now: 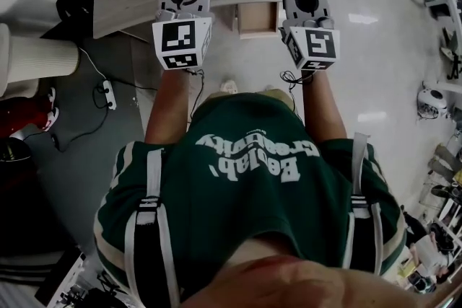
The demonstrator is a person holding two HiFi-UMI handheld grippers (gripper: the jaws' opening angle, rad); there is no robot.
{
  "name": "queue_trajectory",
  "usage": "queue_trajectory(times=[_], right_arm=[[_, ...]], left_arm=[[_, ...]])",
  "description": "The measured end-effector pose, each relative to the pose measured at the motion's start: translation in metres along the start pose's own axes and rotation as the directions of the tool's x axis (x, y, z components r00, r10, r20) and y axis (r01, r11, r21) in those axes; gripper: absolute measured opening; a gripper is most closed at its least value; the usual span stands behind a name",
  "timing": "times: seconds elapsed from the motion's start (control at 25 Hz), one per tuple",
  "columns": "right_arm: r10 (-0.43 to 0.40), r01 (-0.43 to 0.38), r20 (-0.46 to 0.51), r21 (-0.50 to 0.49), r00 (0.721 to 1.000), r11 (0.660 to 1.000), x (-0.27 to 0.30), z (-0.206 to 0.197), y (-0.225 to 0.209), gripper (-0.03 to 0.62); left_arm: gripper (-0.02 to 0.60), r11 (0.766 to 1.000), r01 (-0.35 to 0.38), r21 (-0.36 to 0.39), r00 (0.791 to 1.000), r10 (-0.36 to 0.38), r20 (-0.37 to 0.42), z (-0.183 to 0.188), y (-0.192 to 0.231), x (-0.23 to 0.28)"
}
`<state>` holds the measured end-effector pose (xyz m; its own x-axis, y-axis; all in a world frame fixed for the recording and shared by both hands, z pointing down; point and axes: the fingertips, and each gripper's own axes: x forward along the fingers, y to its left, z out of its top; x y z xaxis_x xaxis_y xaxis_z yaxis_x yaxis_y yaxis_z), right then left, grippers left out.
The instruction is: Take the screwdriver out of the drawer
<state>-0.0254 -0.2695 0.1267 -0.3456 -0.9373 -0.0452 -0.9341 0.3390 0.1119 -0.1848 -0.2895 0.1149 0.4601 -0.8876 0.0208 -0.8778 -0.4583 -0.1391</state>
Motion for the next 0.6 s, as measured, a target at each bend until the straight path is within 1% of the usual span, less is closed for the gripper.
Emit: queue_trajectory(times=[0.16,0.36,0.6], right_arm=[[-0.012,0.012,-0.003,0.006,1.0,1.0,0.003,-0.001,0.01,0.038],[-0.018,0.018,-0.006,-0.002,1.0,1.0,0.008,-0.001,0.015,0.037],[-0.019,0.019,-0.015,-0.002,1.0,1.0,0.016,0.001,0.017,0.037]], left_arm=[[0.086,1.0,0.009,0.004,1.0,-0.009,0.0,-0.004,0.009,-0.003],[0.086,1.0,0.02,0.003,1.0,-0.02,0.009,-0.007,0.014,-0.003],[0.086,1.0,0.029,-0.009,1.0,-0.029,0.0,-0.011,0.017,0.002]])
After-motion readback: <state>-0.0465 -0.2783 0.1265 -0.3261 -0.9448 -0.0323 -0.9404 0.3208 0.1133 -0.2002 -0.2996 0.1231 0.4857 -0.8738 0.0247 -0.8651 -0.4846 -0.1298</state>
